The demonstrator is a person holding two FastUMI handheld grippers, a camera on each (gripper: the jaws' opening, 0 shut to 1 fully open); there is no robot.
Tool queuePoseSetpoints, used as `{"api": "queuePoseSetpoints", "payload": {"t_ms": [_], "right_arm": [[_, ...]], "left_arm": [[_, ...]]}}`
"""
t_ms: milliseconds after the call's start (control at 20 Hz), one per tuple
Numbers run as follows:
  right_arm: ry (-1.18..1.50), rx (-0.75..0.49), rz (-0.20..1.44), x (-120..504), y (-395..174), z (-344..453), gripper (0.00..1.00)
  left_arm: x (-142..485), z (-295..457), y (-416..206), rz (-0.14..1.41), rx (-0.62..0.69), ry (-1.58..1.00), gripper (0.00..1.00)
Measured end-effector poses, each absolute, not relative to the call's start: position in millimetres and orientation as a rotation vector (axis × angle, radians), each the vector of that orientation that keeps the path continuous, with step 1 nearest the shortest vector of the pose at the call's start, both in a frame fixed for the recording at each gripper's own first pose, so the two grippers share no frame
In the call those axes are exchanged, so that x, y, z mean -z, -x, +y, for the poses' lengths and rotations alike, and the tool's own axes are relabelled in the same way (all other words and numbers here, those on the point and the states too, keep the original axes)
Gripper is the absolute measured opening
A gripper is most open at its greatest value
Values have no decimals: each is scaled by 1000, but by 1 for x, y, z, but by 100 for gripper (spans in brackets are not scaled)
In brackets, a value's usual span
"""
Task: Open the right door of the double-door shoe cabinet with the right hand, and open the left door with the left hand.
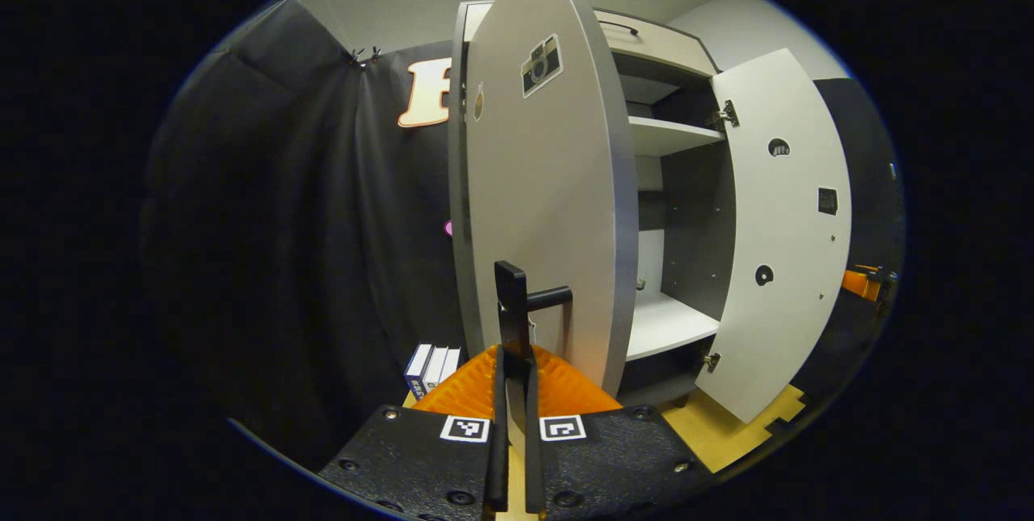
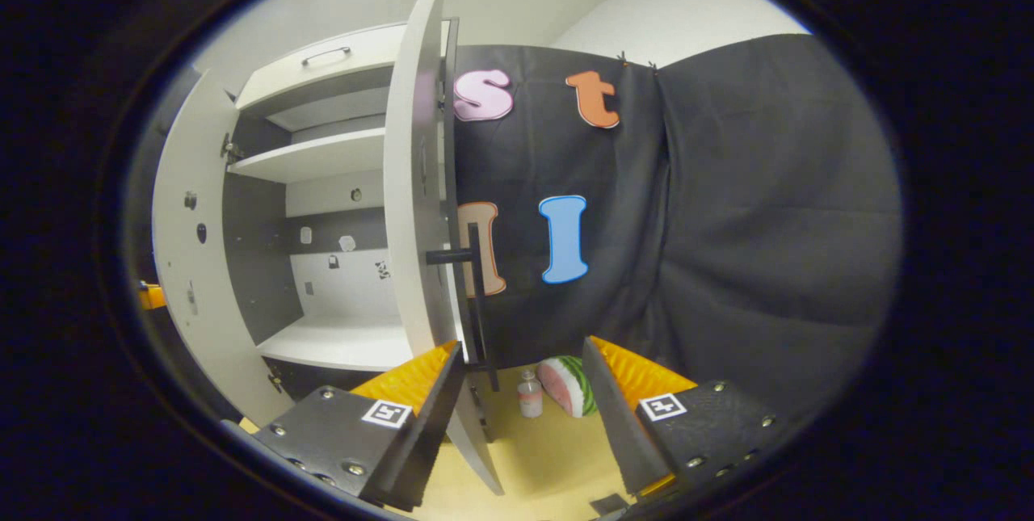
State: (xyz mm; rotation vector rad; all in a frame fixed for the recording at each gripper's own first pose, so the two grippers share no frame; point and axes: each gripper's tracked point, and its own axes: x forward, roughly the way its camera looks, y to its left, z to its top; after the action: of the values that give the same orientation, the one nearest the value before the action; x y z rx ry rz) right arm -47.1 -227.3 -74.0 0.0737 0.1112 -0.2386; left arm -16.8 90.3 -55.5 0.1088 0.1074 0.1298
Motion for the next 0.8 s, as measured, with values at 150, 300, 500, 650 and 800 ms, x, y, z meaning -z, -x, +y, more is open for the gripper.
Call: {"api": "queuePoseSetpoints", "payload": {"t_ms": [150, 300, 500, 650, 800], "right_arm": [[-77, 249, 94, 70, 49, -226, 87], [-77, 253, 96, 70, 52, -223, 94], [-60, 262, 95, 72, 56, -219, 80], [-54, 282, 98, 74, 56, -221, 87], [-65, 288, 99, 76, 56, -220, 87]], "left_arm": [[55, 100, 20, 108, -138, -115, 6], [55, 113, 21, 103, -161, -113, 5], [55, 149, 25, 105, -223, -92, 0], [54, 153, 26, 93, -205, -38, 0], [54, 152, 25, 91, -192, -62, 0]]}}
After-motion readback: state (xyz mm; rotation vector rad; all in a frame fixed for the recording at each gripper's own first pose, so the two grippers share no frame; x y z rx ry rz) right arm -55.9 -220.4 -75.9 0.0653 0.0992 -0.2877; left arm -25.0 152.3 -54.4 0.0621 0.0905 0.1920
